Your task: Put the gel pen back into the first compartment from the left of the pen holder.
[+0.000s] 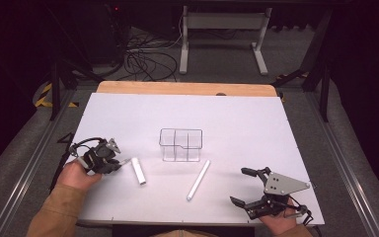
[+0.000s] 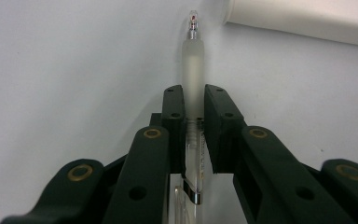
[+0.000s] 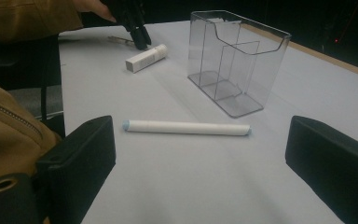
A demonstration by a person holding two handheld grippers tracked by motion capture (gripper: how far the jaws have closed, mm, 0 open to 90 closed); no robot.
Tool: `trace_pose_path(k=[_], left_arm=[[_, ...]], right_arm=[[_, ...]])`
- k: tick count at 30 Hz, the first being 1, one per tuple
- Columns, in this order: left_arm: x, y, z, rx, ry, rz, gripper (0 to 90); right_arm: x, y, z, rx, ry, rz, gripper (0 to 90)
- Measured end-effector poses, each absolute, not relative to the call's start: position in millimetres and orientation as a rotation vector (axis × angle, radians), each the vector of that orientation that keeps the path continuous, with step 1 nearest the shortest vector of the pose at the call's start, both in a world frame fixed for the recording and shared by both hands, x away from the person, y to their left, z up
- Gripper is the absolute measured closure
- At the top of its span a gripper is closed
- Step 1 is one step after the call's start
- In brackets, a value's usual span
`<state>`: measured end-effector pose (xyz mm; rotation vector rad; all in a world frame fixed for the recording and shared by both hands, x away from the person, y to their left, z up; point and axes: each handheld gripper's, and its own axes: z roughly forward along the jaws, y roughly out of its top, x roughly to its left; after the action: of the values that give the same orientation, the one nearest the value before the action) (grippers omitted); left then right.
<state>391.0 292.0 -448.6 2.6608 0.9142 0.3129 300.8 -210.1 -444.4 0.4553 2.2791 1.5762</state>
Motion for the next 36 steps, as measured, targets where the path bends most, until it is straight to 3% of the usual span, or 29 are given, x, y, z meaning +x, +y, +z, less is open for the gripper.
trace_pose_path(k=[10, 36], left_arm=[[385.6, 294.2, -435.5, 2.617, 0.917, 0.354, 79.5], [362.4, 309.3, -374.8, 2.105, 0.776, 0.429, 79.4]], right_arm=[[301.1, -209.8, -444.7, 0.451, 2.280, 1.572, 9.3], [300.9, -209.5, -444.9, 0.457, 2.278, 1.575, 9.3]])
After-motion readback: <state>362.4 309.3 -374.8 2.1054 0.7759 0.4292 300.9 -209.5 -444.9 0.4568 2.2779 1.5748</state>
